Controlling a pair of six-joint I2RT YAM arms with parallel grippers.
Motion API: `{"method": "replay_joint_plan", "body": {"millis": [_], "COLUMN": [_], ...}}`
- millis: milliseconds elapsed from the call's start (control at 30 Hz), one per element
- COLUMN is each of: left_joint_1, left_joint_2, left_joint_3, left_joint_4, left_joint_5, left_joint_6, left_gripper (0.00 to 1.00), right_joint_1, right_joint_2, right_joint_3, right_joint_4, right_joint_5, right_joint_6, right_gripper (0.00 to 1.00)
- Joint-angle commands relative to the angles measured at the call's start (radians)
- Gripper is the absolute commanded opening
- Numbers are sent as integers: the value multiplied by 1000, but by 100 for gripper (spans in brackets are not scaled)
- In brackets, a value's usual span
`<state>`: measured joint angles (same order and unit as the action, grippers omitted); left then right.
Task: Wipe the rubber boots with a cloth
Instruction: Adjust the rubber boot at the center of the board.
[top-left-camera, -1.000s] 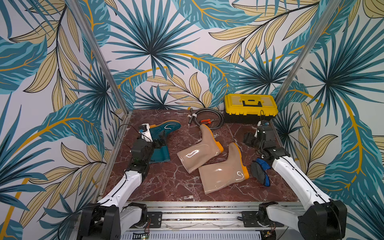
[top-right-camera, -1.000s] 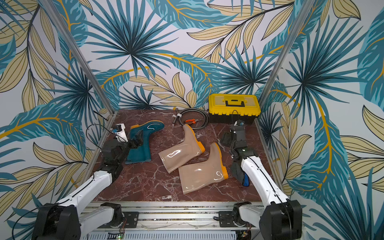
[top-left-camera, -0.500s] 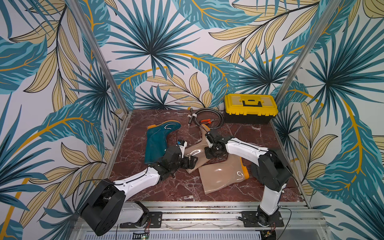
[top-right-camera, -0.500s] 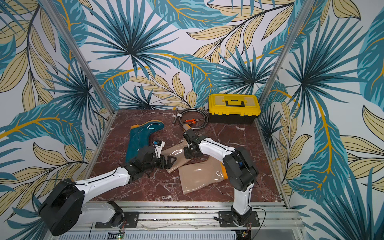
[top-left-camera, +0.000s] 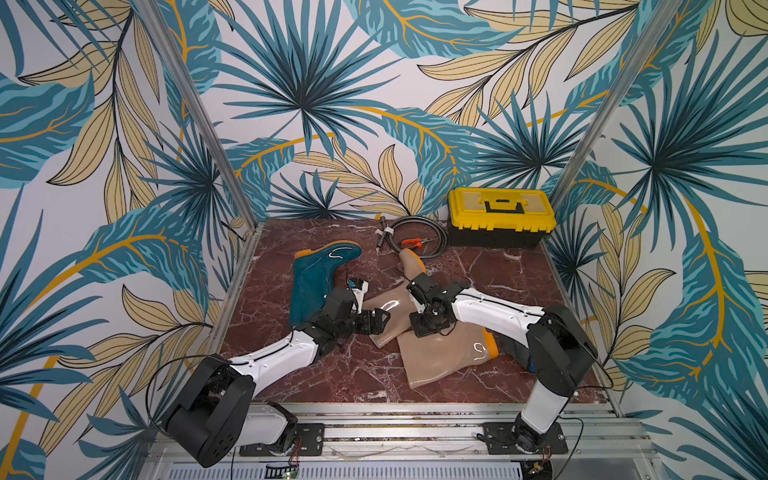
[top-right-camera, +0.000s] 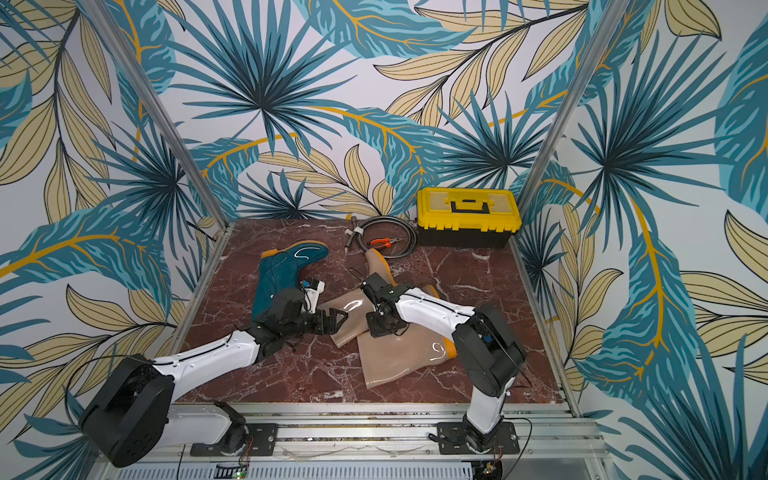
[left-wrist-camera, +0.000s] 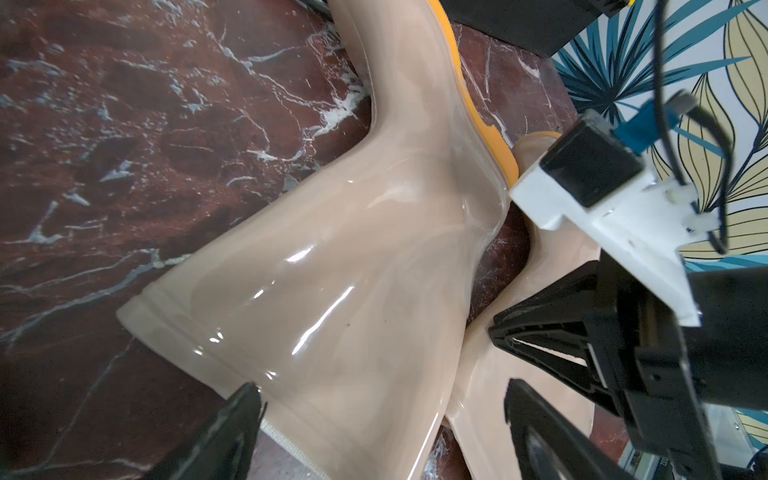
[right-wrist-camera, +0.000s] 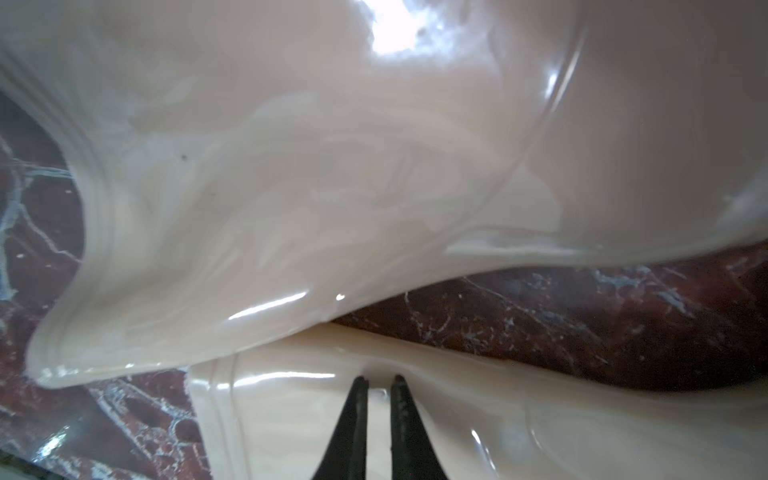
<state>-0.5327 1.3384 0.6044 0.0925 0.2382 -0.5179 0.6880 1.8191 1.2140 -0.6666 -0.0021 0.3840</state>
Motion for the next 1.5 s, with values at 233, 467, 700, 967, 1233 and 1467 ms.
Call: {"method": "replay_joint_plan", "body": {"millis": [233,467,700,967,1233,1467], "left_joint_1": [6,5,-113,-258,-286,-164], "left_joint_2": [-2,-7,41,217,366,328], "left_joint_3": [1,-1,-12,88,210,183], "left_joint_4": [0,0,1,10,27,26], "left_joint_5": [50,70,86,100,149,125], "left_joint_6": [-43,-126,-313,-403,-388,-389], "left_gripper": [90,81,71,66,30,0], "right_joint_1": [25,28,27,-108,-402,-495], "right_joint_2": [245,308,25,-302,-454,-430], "right_joint_3": [321,458,230,-33,-265,-292], "right_joint_4": [17,69,-51,-340,-174,-135], "right_joint_5": [-67,-158,53,454,312,254], "right_joint_6": [42,99,64,168,179,201], "right_gripper": [13,13,18,56,77,77]}}
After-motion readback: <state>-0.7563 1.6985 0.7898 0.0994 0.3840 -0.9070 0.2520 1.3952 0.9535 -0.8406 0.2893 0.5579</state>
